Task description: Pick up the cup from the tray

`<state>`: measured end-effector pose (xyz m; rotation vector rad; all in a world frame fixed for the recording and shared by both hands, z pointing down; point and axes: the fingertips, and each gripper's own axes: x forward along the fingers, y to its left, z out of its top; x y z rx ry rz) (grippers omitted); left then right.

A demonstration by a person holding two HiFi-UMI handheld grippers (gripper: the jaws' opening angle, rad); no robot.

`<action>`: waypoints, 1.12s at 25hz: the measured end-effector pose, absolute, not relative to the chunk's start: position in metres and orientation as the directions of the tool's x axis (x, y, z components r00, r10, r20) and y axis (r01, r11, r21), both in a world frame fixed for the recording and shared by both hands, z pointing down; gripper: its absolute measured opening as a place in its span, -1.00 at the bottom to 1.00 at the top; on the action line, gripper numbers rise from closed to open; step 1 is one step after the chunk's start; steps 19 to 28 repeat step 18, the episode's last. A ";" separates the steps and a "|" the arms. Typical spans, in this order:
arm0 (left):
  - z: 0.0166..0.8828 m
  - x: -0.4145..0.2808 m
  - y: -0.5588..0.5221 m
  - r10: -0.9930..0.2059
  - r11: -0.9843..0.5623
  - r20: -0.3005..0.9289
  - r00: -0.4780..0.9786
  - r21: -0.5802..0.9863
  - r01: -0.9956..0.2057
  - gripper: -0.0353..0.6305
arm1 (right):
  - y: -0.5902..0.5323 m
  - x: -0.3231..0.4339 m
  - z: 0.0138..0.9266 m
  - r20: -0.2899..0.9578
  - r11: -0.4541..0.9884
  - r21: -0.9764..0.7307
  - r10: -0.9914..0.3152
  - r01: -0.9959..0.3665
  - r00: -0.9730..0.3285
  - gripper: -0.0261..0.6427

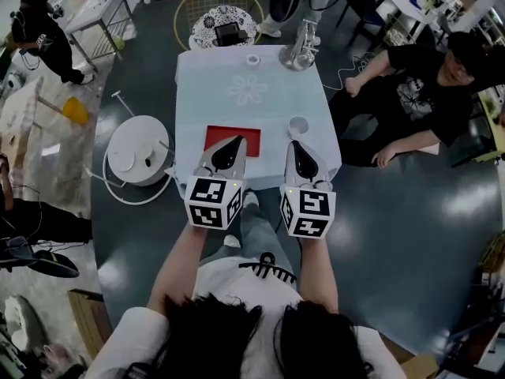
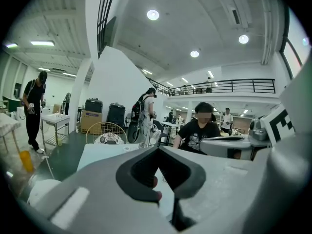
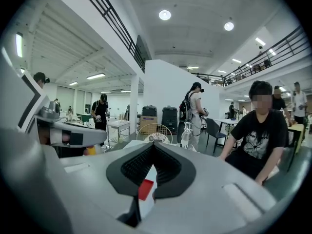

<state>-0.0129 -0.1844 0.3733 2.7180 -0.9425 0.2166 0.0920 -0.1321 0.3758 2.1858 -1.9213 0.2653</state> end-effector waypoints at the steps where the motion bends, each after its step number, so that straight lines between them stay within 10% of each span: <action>1: 0.372 -0.014 -0.184 -0.589 -0.756 0.218 0.779 0.193 -0.626 -0.89 | -0.132 0.090 0.376 0.278 -0.118 0.047 -0.952 -0.992 0.126 -0.85; 28: 0.368 -0.010 -0.175 -0.592 -0.762 0.210 0.778 0.170 -0.625 -0.89 | -0.134 0.077 0.370 0.269 -0.085 0.040 -0.959 -0.996 0.093 -0.85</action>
